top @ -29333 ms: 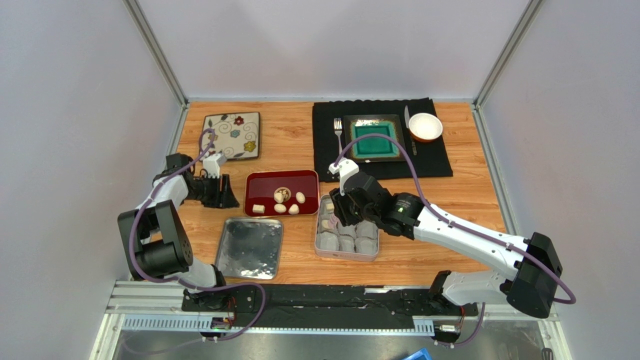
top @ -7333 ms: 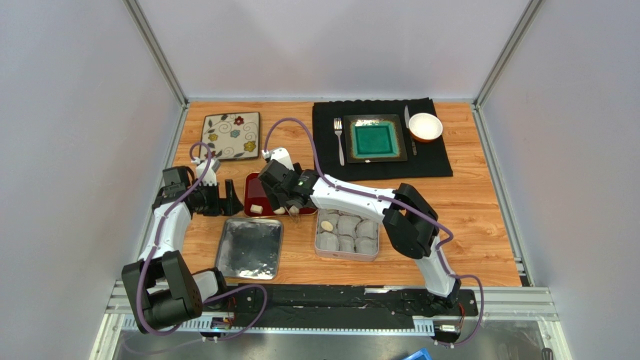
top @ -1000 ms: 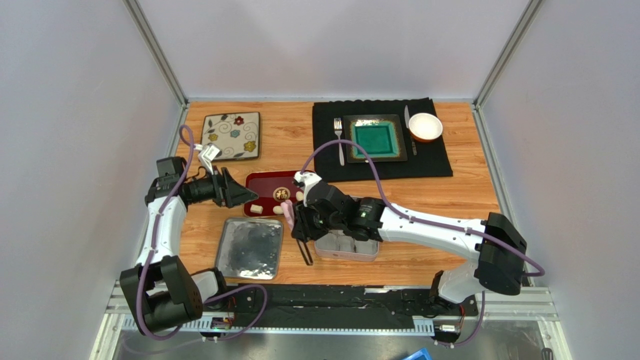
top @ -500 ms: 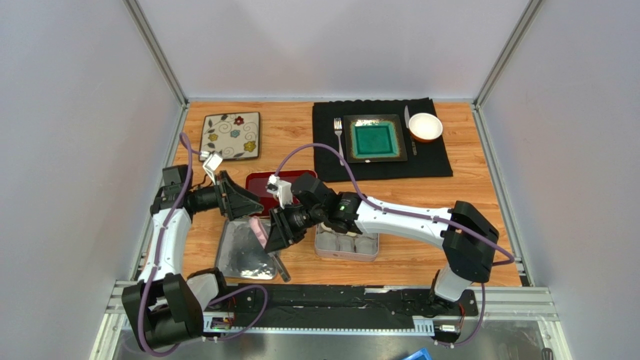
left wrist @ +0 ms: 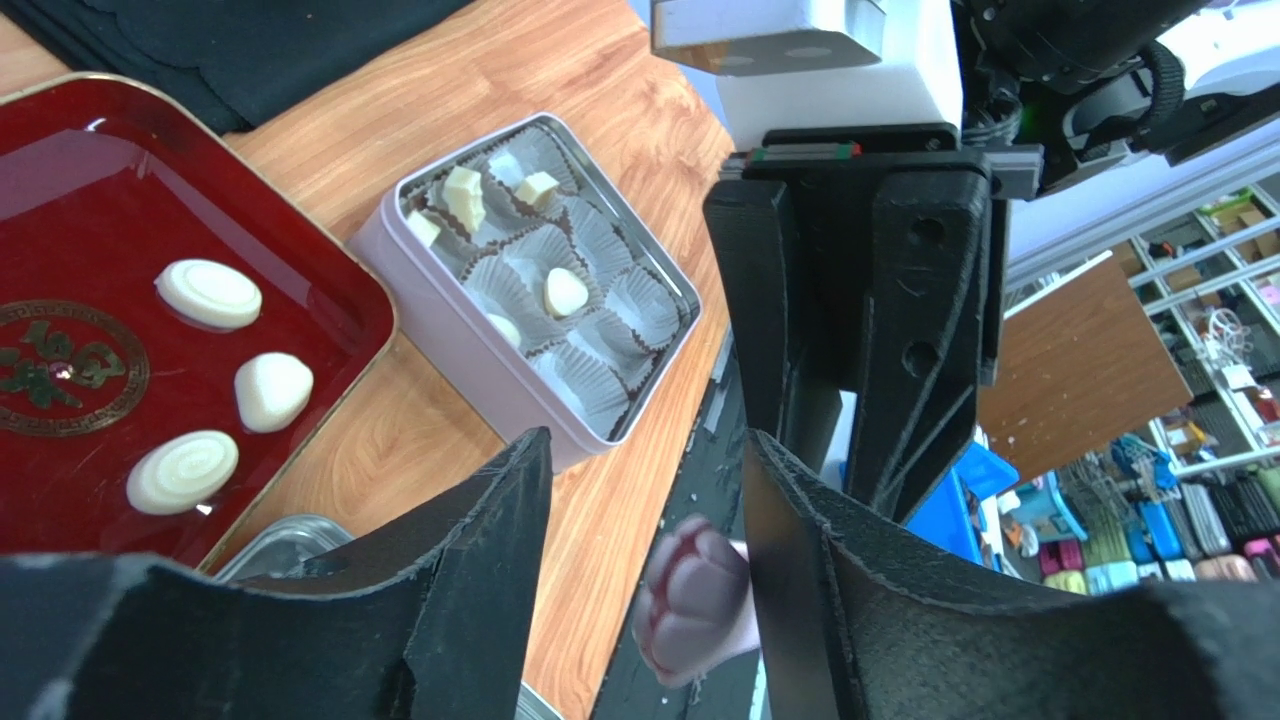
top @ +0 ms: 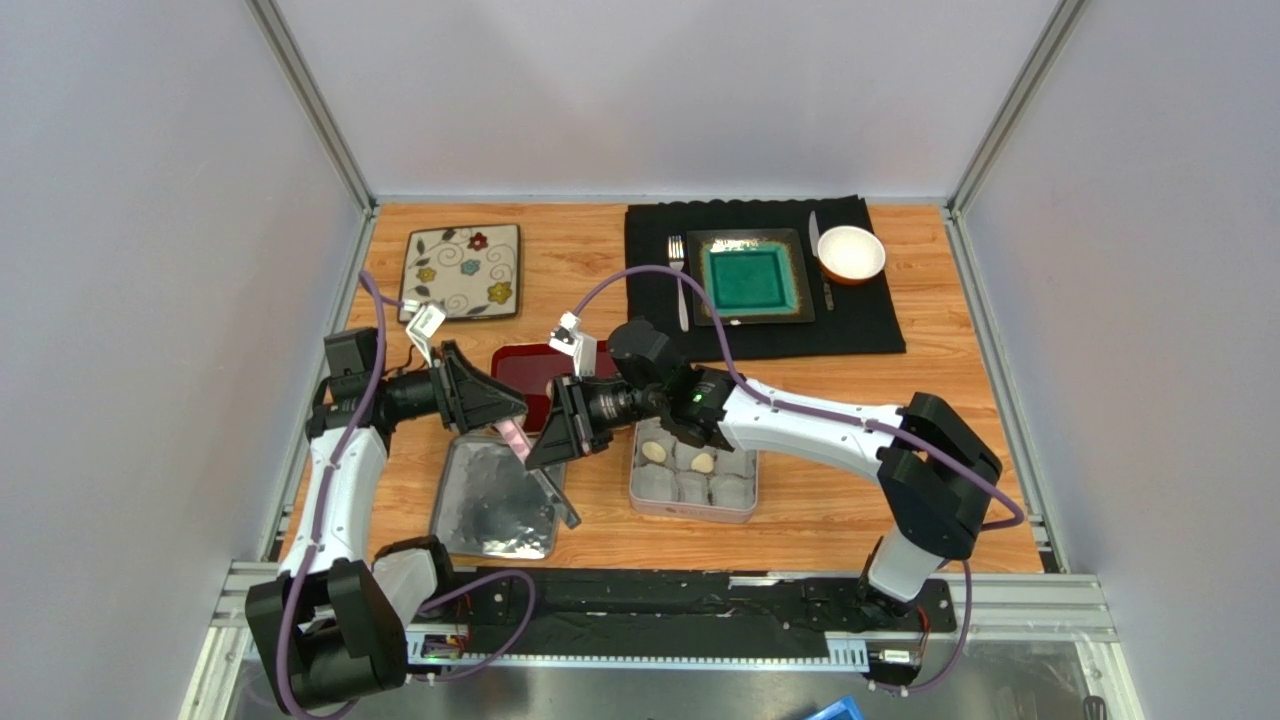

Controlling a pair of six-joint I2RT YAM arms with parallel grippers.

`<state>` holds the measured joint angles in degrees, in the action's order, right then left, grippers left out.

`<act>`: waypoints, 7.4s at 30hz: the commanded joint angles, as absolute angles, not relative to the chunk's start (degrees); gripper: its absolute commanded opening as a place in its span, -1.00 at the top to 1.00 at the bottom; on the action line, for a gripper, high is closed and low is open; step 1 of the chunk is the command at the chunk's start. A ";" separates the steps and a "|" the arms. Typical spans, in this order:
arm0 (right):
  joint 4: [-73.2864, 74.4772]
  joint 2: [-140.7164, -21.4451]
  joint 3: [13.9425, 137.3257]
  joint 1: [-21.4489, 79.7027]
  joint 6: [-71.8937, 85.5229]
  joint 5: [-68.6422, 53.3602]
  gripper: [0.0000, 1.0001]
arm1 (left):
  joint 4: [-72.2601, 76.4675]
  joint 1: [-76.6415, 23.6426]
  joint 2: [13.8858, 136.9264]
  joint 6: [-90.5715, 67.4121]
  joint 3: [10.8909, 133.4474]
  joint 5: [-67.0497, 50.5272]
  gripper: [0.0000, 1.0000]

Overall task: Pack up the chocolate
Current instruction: Pick up the clamp from the plate.

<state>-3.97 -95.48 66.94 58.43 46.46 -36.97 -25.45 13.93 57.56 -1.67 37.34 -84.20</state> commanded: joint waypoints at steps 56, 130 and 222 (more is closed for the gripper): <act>-69.57 -91.21 35.33 53.00 55.98 -10.02 -0.99 | -85.43 16.96 79.80 38.32 80.50 -101.25 1.00; -37.57 -78.93 47.53 56.61 58.54 -10.26 0.90 | -85.43 23.73 77.79 48.78 53.70 -100.90 1.00; -85.69 -99.23 43.17 51.95 54.59 -23.99 -0.31 | -74.27 23.20 72.60 19.51 50.97 -101.07 1.00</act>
